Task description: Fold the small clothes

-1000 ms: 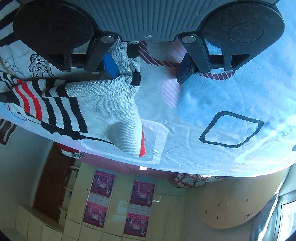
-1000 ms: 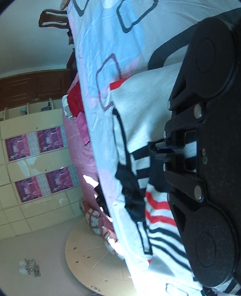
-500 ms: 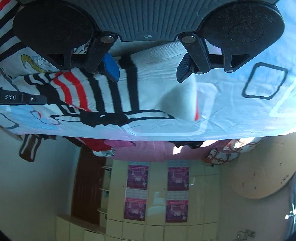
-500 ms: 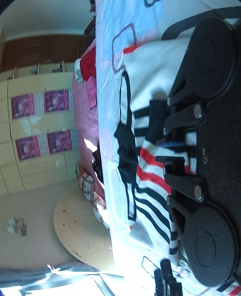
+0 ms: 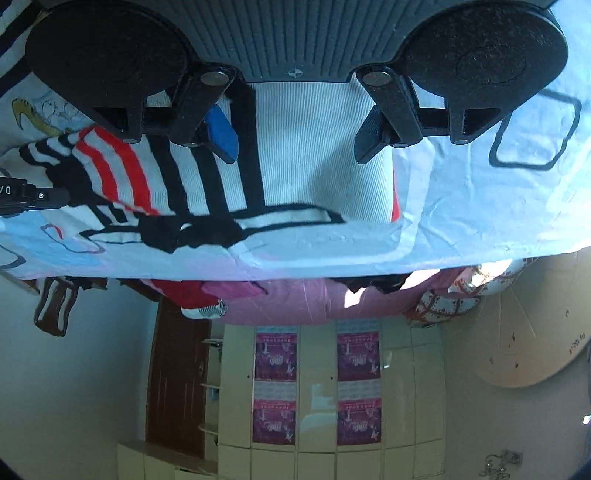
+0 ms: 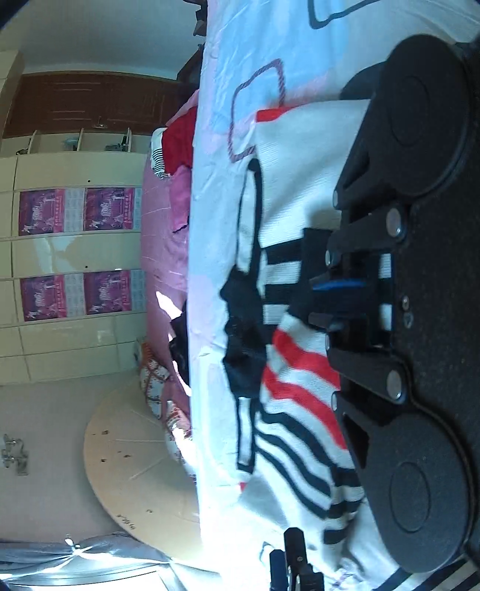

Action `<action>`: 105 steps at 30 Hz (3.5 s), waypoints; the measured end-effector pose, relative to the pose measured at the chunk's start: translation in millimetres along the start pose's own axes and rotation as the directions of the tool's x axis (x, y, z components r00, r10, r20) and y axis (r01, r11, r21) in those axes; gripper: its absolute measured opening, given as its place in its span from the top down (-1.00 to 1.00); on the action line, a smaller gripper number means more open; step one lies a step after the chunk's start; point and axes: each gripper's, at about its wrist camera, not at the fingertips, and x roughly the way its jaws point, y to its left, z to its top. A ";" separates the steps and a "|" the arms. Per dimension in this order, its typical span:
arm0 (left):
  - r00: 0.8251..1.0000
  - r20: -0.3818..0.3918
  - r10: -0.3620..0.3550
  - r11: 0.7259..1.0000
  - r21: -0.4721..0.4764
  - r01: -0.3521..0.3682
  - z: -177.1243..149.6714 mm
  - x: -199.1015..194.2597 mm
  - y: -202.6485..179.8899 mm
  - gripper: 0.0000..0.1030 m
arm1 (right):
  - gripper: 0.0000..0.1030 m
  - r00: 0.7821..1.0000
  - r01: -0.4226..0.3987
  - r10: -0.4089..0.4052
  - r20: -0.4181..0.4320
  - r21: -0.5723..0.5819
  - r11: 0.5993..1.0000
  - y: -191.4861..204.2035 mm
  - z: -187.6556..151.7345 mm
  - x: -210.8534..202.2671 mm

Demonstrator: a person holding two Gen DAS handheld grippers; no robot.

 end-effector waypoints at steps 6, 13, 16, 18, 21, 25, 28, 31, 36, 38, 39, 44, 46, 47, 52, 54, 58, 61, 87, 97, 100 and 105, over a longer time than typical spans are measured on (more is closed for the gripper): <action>0.995 -0.071 -0.076 0.996 0.031 0.078 19.6 59.4 2.3 -0.34 | 0.77 0.992 -0.117 0.116 -0.040 -0.023 0.993 32.1 23.3 51.2; 0.992 -0.123 -0.025 0.999 -0.028 0.022 8.0 83.6 26.3 -0.34 | 0.91 0.993 -0.055 0.056 -0.101 0.015 0.998 25.8 17.5 82.7; 0.995 -0.095 -0.012 0.999 -0.038 0.009 10.6 75.4 30.9 -0.34 | 0.68 0.997 -0.037 0.037 -0.066 0.009 0.999 26.3 19.5 70.7; 0.996 -0.089 -0.010 0.999 -0.054 0.006 11.4 79.0 37.8 -0.34 | 0.68 0.997 -0.049 0.049 -0.062 0.010 0.999 26.4 20.0 69.8; 0.994 -0.111 -0.010 0.999 -0.051 0.004 13.7 95.5 47.1 -0.34 | 0.76 0.995 -0.040 0.037 -0.088 -0.032 0.999 28.7 19.7 80.5; 0.994 -0.108 -0.015 0.993 -0.117 0.003 21.6 103.9 66.7 -0.34 | 0.83 0.995 -0.037 0.036 -0.094 -0.012 0.999 19.2 20.3 83.2; 0.992 -0.125 0.033 0.995 -0.086 -0.044 23.6 108.0 69.5 -0.34 | 0.66 0.998 -0.026 0.025 -0.053 -0.005 1.000 14.6 21.0 72.5; 0.990 -0.137 0.017 0.983 -0.178 -0.042 15.9 116.3 86.9 -0.47 | 0.74 0.997 -0.012 0.013 -0.081 0.008 1.000 5.7 13.0 82.8; 0.994 -0.096 0.046 0.987 -0.151 -0.060 20.8 102.3 87.4 -0.47 | 0.68 1.000 0.006 -0.005 -0.020 0.062 0.998 -8.5 24.8 60.0; 0.996 -0.091 0.019 0.981 -0.192 -0.037 19.6 100.9 94.6 -0.47 | 0.69 0.999 0.040 -0.042 0.012 0.090 0.995 -21.9 25.6 46.7; 0.995 -0.105 0.004 0.978 -0.208 -0.026 18.2 104.3 97.5 -0.47 | 0.68 0.996 0.078 -0.081 0.024 0.097 0.992 -30.7 26.1 42.1; 0.990 -0.117 -0.083 0.960 -0.276 0.048 14.0 117.4 105.1 -0.46 | 0.45 0.965 0.253 -0.262 0.025 0.183 0.950 -89.9 23.9 35.3; 0.987 -0.122 -0.104 0.959 -0.275 0.067 14.3 119.8 102.9 -0.08 | 0.42 0.951 0.299 -0.309 0.010 0.231 0.926 -117.5 20.6 36.9; 0.988 -0.119 -0.103 0.961 -0.268 0.068 14.5 121.0 101.5 -0.07 | 0.41 0.951 0.300 -0.310 0.002 0.256 0.919 -128.6 19.7 37.8; 0.990 -0.109 -0.085 0.965 -0.255 0.055 14.9 123.5 95.2 0.48 | 0.42 0.960 0.278 -0.276 -0.054 0.328 0.903 -165.9 10.6 54.4; 0.993 -0.092 -0.069 0.965 -0.259 0.043 16.8 122.0 94.4 0.78 | 0.59 0.969 0.244 -0.240 -0.054 0.308 0.919 -165.7 10.1 59.1; 0.994 -0.105 0.018 0.982 -0.187 -0.037 15.6 124.1 83.5 0.78 | 0.74 0.955 0.296 -0.283 -0.089 0.248 0.922 -158.0 13.2 65.4; 0.993 -0.101 0.062 0.988 -0.136 -0.075 20.5 119.5 75.4 0.73 | 0.71 0.948 0.318 -0.303 -0.099 0.218 0.923 -152.1 17.7 64.1; 0.996 -0.082 0.035 0.999 0.022 -0.034 -28.0 34.1 3.4 -0.22 | 0.65 0.996 0.036 -0.039 -0.077 -0.031 0.999 -16.0 -19.4 16.3; 0.998 -0.018 -0.060 0.996 0.064 0.061 -8.8 24.2 -33.3 -0.22 | 0.57 0.999 -0.041 0.041 -0.002 -0.061 0.997 24.8 -5.8 8.6; 0.997 -0.015 -0.079 0.990 0.114 0.080 14.9 49.8 -51.4 -0.22 | 0.57 0.995 -0.096 0.096 -0.004 -0.006 0.995 32.2 12.4 35.9; 0.990 -0.121 -0.066 0.998 0.016 0.068 17.9 93.7 -28.7 -0.33 | 0.63 0.987 -0.126 0.120 -0.102 -0.056 0.990 28.0 15.7 78.0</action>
